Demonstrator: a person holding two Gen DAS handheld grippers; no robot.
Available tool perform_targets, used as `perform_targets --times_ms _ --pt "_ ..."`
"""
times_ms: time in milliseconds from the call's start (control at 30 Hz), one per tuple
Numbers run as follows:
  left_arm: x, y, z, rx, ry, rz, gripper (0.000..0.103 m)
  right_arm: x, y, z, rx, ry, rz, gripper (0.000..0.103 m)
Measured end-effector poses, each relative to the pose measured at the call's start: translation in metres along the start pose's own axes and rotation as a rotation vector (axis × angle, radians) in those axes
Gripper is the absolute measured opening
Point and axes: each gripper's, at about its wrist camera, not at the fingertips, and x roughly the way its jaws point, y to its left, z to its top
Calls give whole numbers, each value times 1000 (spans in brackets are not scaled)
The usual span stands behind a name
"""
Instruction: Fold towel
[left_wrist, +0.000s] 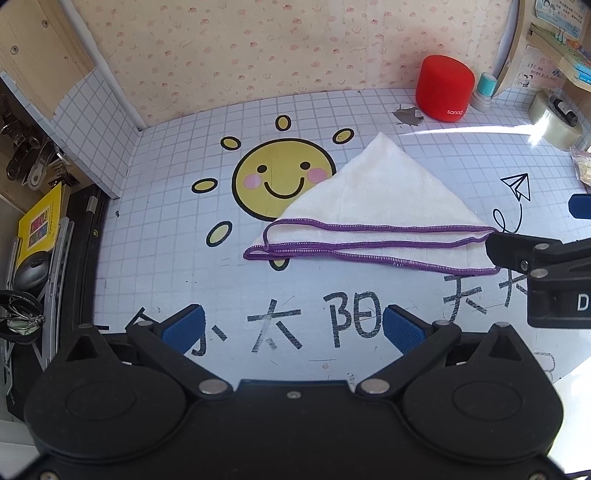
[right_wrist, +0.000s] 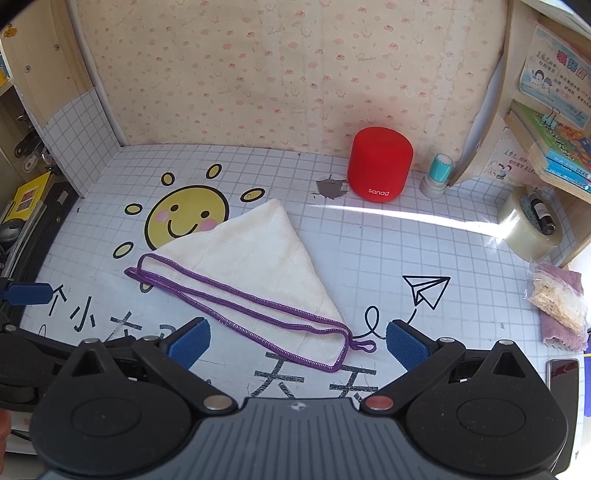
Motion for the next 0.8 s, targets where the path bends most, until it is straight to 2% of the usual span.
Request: perform_targets --times_ms 800 --pt "-2 -3 -7 -3 15 -28 102 0 4 -2 -40 -10 -25 102"
